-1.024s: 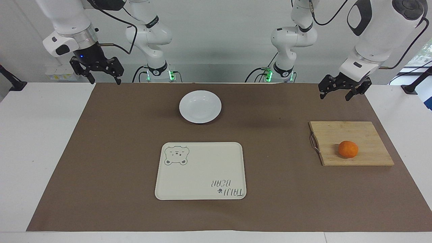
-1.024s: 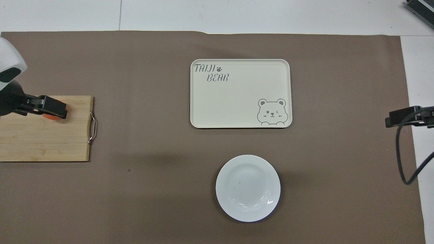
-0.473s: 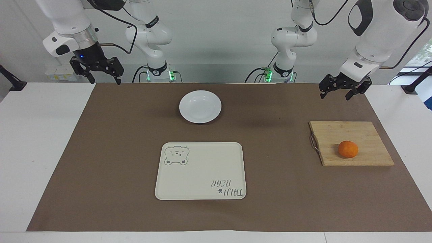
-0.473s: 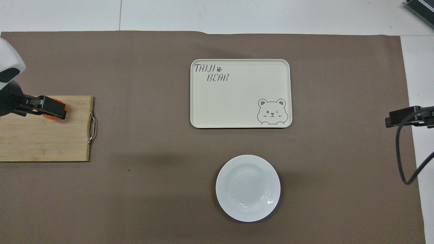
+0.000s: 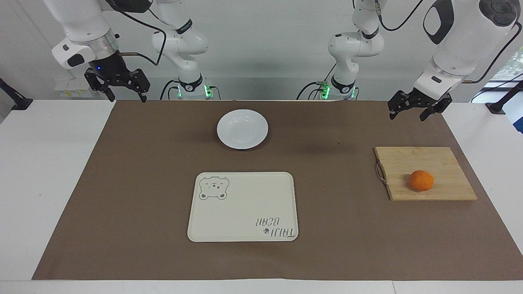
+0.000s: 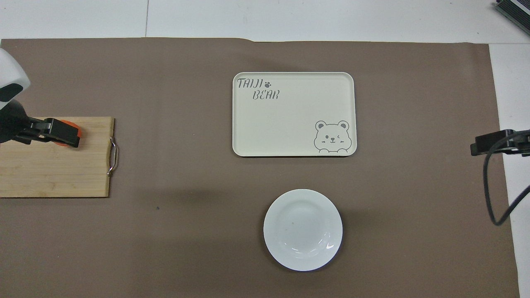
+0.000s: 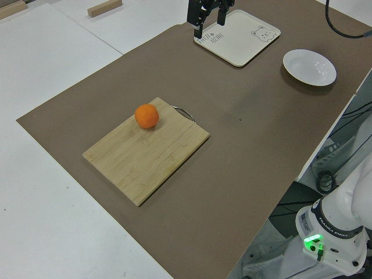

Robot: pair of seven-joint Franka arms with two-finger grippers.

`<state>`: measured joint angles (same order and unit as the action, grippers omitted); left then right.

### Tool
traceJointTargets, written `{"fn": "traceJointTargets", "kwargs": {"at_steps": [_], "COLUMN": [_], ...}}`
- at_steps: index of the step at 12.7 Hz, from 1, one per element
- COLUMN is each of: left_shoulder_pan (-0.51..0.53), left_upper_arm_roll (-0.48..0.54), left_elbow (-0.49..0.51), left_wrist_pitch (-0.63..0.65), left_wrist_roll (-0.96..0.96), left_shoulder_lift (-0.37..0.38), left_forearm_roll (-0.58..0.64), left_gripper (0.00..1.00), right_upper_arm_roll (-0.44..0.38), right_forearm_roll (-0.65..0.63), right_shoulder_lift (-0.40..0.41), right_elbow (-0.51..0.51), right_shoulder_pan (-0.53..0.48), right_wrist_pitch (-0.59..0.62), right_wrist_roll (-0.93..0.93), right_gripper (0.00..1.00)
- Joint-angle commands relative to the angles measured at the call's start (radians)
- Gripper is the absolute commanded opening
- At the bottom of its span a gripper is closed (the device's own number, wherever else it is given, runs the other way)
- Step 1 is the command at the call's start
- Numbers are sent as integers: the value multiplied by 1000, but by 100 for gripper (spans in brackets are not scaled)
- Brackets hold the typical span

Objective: Place orange and plate with both arms
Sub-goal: 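Close the left gripper on the orange on the wooden board, then lift the orange off the board with the left gripper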

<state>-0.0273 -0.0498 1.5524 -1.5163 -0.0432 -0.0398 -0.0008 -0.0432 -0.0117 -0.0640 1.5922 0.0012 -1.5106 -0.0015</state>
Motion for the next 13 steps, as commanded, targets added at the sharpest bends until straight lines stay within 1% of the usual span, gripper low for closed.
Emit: {"fn": "traceJointTargets", "kwargs": {"at_steps": [1, 5, 9, 13], "left_shoulder_pan": [20, 64, 131, 170], "left_upper_arm_roll": [-1, -1, -1, -1], "left_elbow": [-1, -11, -11, -11], "left_wrist_pitch": [4, -2, -77, -177], "left_wrist_roll": [-3, -36, -145, -176], "left_shoulder_lift": [-3, -41, -97, -166], "left_forearm_roll": [11, 4, 10, 15], "left_gripper": [100, 100, 100, 100], "right_upper_arm_roll": [5, 5, 5, 5], "right_forearm_roll": [-2, -2, -2, -2], "right_shoulder_lift": [-10, -11, -10, -10], "right_elbow": [6, 6, 6, 6], "right_shoulder_pan": [-4, -4, -4, -4], "right_wrist_pitch": [-8, -8, -8, -8], "right_wrist_roll": [14, 14, 14, 14], "right_gripper": [100, 100, 100, 100]}}
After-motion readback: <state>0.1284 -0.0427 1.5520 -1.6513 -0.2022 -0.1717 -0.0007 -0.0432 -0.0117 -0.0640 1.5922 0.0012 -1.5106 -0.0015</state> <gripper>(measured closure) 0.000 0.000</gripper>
